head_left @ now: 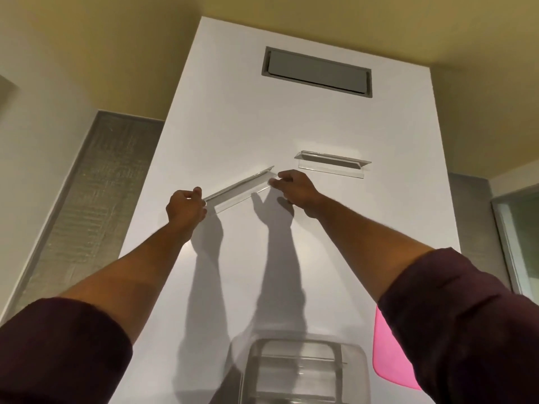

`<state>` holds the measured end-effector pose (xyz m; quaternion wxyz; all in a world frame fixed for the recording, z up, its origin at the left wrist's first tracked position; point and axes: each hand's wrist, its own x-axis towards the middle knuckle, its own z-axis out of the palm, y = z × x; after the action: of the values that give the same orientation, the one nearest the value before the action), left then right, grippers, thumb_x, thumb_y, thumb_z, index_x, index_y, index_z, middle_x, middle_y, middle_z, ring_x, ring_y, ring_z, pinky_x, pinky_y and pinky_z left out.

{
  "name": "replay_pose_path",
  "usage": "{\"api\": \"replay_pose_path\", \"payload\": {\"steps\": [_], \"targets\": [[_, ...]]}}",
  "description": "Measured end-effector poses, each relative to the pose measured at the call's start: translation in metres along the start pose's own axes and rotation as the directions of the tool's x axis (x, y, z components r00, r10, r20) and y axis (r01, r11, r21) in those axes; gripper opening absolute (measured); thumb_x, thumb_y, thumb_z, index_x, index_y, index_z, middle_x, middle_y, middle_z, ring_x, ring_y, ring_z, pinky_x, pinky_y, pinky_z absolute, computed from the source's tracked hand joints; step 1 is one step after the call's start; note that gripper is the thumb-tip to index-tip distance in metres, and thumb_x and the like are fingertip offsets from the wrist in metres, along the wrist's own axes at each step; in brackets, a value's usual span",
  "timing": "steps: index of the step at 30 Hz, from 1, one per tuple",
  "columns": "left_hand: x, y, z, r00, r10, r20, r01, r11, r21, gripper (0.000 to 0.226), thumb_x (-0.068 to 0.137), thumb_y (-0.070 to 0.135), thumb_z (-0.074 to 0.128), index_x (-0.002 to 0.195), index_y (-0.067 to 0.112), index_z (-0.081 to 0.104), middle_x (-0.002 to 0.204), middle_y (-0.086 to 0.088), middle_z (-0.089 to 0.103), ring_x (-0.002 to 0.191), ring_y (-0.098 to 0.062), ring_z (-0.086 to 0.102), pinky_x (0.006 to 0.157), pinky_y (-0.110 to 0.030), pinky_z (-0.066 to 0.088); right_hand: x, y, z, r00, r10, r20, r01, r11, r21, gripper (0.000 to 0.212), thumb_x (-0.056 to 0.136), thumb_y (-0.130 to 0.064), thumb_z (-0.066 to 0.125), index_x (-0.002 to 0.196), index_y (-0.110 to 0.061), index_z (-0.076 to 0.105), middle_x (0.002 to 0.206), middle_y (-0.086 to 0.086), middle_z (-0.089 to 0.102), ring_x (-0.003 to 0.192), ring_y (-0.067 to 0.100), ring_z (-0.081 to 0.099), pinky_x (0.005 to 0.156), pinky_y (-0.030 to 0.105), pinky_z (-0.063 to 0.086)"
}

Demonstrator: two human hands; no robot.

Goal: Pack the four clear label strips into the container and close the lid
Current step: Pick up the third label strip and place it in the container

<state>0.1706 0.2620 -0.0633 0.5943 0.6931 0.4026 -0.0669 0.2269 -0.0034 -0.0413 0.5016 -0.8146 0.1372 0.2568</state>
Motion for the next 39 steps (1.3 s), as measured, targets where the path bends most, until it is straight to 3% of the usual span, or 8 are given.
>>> {"api": "replay_pose_path", "payload": {"steps": [3, 7, 13, 16, 19, 25, 29, 39], "targets": [[0.013, 0.0, 0.003, 0.995, -0.096, 0.038, 0.099, 0.99, -0.103, 0.026, 0.091, 0.032, 0.061, 0.083, 0.007, 0.062, 0.075, -0.013, 0.065, 0.046, -0.02, 0.055, 0.065, -0.034, 0.056, 0.022, -0.008, 0.011, 0.999, -0.015, -0.048, 0.015, 1.0, 0.004, 0.035, 0.073, -0.063, 0.074, 0.08, -0.033, 0.057, 0.077, -0.014, 0.052, 0.075, 0.009, 0.052, 0.081, 0.035, 0.048], [0.022, -0.004, 0.005, 0.98, -0.176, 0.088, 0.187, 0.973, -0.133, 0.019, 0.089, 0.022, 0.066, 0.085, 0.003, 0.065, 0.079, -0.016, 0.067, 0.061, -0.026, 0.064, 0.071, -0.037, 0.061, 0.031, -0.018, 0.022, 0.998, 0.02, -0.06, -0.016, 0.998, 0.064, 0.06, 0.078, -0.061, 0.071, 0.122, -0.02, 0.066, 0.106, -0.001, 0.069, 0.09, 0.019, 0.067, 0.078, 0.039, 0.055], [0.008, 0.007, 0.007, 0.958, -0.24, 0.155, 0.272, 0.932, -0.239, 0.013, 0.085, -0.009, 0.065, 0.079, 0.001, 0.057, 0.068, -0.012, 0.063, 0.056, -0.019, 0.067, 0.063, -0.026, 0.062, 0.029, -0.027, 0.028, 0.994, 0.107, 0.016, -0.107, 0.97, 0.218, 0.034, 0.092, -0.047, 0.065, 0.078, -0.017, 0.065, 0.061, -0.003, 0.056, 0.053, 0.015, 0.045, 0.049, 0.025, 0.035], [0.0, 0.007, 0.007, 0.966, -0.155, 0.208, 0.197, 0.96, -0.198, 0.036, 0.081, -0.012, 0.067, 0.111, 0.002, 0.054, 0.096, -0.014, 0.062, 0.071, -0.022, 0.068, 0.073, -0.032, 0.062, 0.02, -0.027, 0.031, 0.99, 0.131, 0.051, -0.141, 0.94, 0.312, 0.035, 0.096, -0.042, 0.063, 0.073, -0.015, 0.062, 0.054, -0.005, 0.05, 0.043, 0.013, 0.036, 0.045, 0.022, 0.029], [-0.008, 0.002, 0.003, 0.98, -0.06, 0.189, 0.074, 0.995, -0.068, 0.052, 0.082, -0.011, 0.065, 0.129, 0.007, 0.052, 0.101, -0.01, 0.06, 0.07, -0.021, 0.064, 0.084, -0.043, 0.06, 0.008, -0.021, 0.032, 0.988, 0.153, 0.014, -0.147, 0.911, 0.386, 0.033, 0.096, -0.043, 0.064, 0.086, -0.011, 0.065, 0.056, -0.001, 0.056, 0.045, 0.016, 0.038, 0.047, 0.021, 0.03], [-0.033, -0.007, -0.007, 0.967, 0.098, 0.234, -0.107, 0.994, 0.026, 0.04, 0.078, -0.012, 0.063, 0.104, 0.017, 0.071, 0.075, 0.003, 0.052, 0.072, -0.021, 0.057, 0.086, -0.051, 0.058, -0.038, 0.001, 0.021, 0.985, 0.166, -0.054, -0.12, 0.866, 0.486, 0.017, 0.09, -0.029, 0.075, 0.093, -0.017, 0.063, 0.075, 0.001, 0.071, 0.069, 0.018, 0.065, 0.079, 0.041, 0.053], [-0.057, -0.012, -0.014, 0.936, 0.208, 0.283, -0.25, 0.961, 0.122, 0.044, 0.079, -0.011, 0.059, 0.096, 0.028, 0.071, 0.072, 0.004, 0.052, 0.072, -0.019, 0.054, 0.071, -0.035, 0.049, -0.075, 0.02, 0.001, 0.978, 0.155, -0.136, -0.023, 0.739, 0.673, 0.055, 0.084, 0.005, 0.077, 0.127, -0.007, 0.045, 0.086, 0.014, 0.064, 0.068, 0.019, 0.067, 0.09, 0.042, 0.06], [-0.144, -0.021, -0.024, 0.846, 0.318, 0.427, -0.473, 0.817, 0.33, 0.032, 0.081, -0.002, 0.063, 0.098, 0.025, 0.07, 0.086, -0.004, 0.066, 0.077, -0.025, 0.066, 0.07, -0.033, 0.051, -0.169, 0.079, -0.04, 0.971, -0.185, -0.151, 0.158, 0.972, -0.176, 0.036, 0.077, -0.015, 0.084, 0.112, -0.022, 0.076, 0.071, -0.01, 0.059, 0.065, 0.007, 0.057, 0.075, 0.03, 0.05]]}}
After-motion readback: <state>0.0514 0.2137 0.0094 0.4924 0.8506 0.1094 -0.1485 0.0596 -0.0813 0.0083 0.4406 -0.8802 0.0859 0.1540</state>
